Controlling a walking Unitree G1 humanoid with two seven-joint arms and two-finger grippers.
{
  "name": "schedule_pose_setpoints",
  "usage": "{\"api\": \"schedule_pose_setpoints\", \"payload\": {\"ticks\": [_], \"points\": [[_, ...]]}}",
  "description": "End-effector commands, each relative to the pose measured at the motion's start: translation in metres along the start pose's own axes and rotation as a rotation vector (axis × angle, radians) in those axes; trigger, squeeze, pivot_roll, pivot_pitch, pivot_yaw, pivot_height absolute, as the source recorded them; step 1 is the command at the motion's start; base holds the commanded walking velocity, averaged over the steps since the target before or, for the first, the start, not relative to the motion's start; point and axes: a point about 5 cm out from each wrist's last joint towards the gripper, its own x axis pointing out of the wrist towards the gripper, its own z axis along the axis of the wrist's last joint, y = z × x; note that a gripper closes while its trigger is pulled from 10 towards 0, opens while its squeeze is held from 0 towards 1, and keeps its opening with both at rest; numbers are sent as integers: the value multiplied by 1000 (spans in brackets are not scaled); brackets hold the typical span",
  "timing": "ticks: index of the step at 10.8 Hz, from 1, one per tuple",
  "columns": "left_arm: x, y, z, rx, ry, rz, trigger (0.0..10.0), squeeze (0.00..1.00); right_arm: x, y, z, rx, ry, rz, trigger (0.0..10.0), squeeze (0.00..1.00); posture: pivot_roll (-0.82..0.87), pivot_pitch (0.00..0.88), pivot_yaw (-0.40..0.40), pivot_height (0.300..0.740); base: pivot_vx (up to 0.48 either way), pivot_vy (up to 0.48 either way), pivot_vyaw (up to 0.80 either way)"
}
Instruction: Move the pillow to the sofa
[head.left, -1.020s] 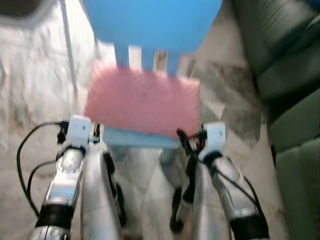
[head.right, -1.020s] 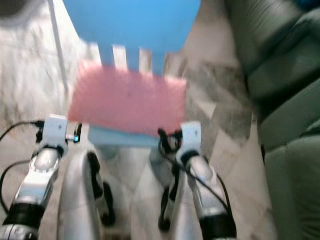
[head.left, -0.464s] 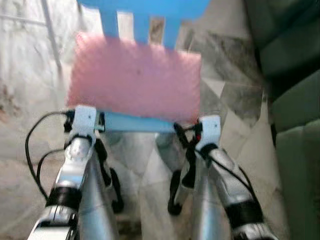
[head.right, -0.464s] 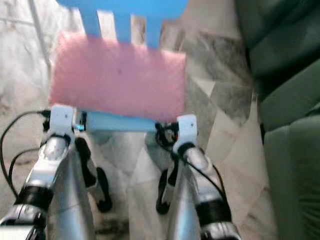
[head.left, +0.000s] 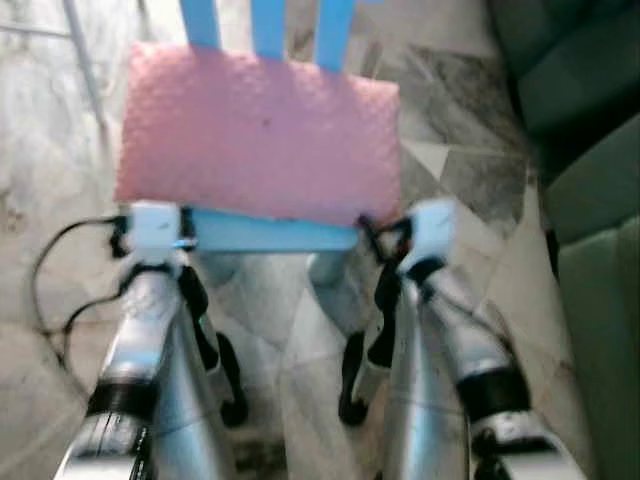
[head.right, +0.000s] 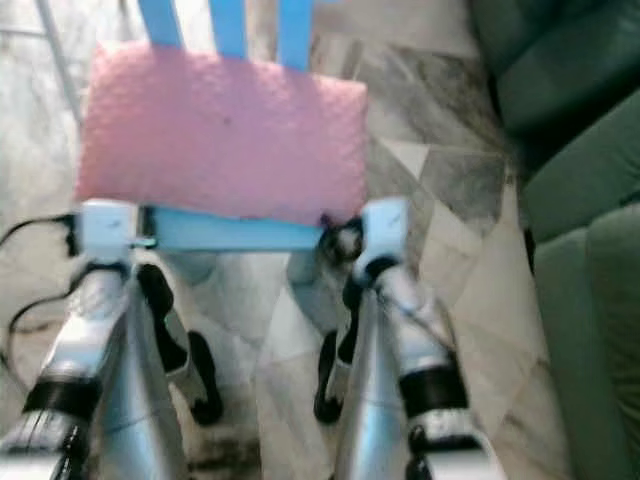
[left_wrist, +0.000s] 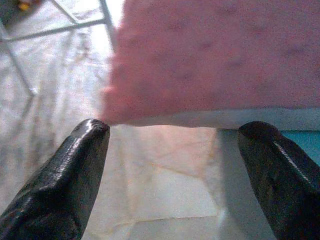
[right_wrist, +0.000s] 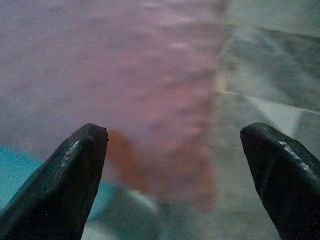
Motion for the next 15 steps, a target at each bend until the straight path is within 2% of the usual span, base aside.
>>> {"api": "schedule_pose_setpoints", "payload": {"ticks": [1, 2, 3, 4, 5, 6, 7, 9, 10, 11, 12, 13, 15], "points": [[-5, 6, -4, 5, 21, 29, 10000, 0, -8, -6, -12, 14, 38, -30, 10000, 0, 24, 449, -106, 450, 0, 0, 0], [-22, 27, 8, 17, -30, 103, 10000, 0, -13, -11, -10, 12, 26, -43, 10000, 0, 27, 452, -105, 450, 0, 0, 0], [-37, 35, 18, 18, -66, 120, 10000, 0, -17, -13, -13, 7, 27, -48, 10000, 0, 34, 454, -105, 450, 0, 0, 0], [-44, 35, 28, 9, -103, 114, 10000, 0, -19, -15, -15, 5, 33, -51, 10000, 0, 38, 455, -107, 450, 0, 0, 0], [-34, 22, 36, -4, -153, 51, 10000, 0, -16, -15, -15, 10, 32, -47, 10000, 0, 44, 454, -111, 450, 0, 0, 0], [-24, 11, 31, -52, -110, 14, 10000, 0, -10, -12, -15, 5, 45, -28, 10000, 0, 34, 453, -114, 450, 0, 0, 0], [-9, -5, 23, -21, -90, -46, 10000, 0, -1, -5, -9, 13, 33, -2, 10000, 0, 26, 451, -115, 450, 0, 0, 0], [8, -10, 13, 0, -28, -52, 10000, 0, 13, 6, 3, 59, -13, 48, 10000, 0, 12, 453, -118, 450, 0, 0, 0], [12, -12, 8, -11, -10, -48, 10000, 0, 17, 11, 3, 82, -3, 69, 10000, 0, 9, 451, -120, 450, 0, 0, 0], [16, -19, -1, -11, 18, -74, 10000, 0, 22, 21, -5, 129, 40, 109, 6235, 0, 4, 448, -123, 450, 0, 0, 0], [16, -29, -13, -7, 57, -122, 0, 0, 26, 34, -15, 194, 103, 153, 0, 0, 5, 447, -127, 450, 0, 0, 0], [14, -33, -27, -26, 130, -121, 0, 0, 27, 42, -24, 217, 158, 161, 0, 0, 6, 445, -129, 450, 0, 0, 0], [16, -37, -31, -50, 149, -126, 0, 0, 28, 47, -31, 278, 178, 144, 0, 0, 8, 440, -135, 450, 0, 0, 0]]}}
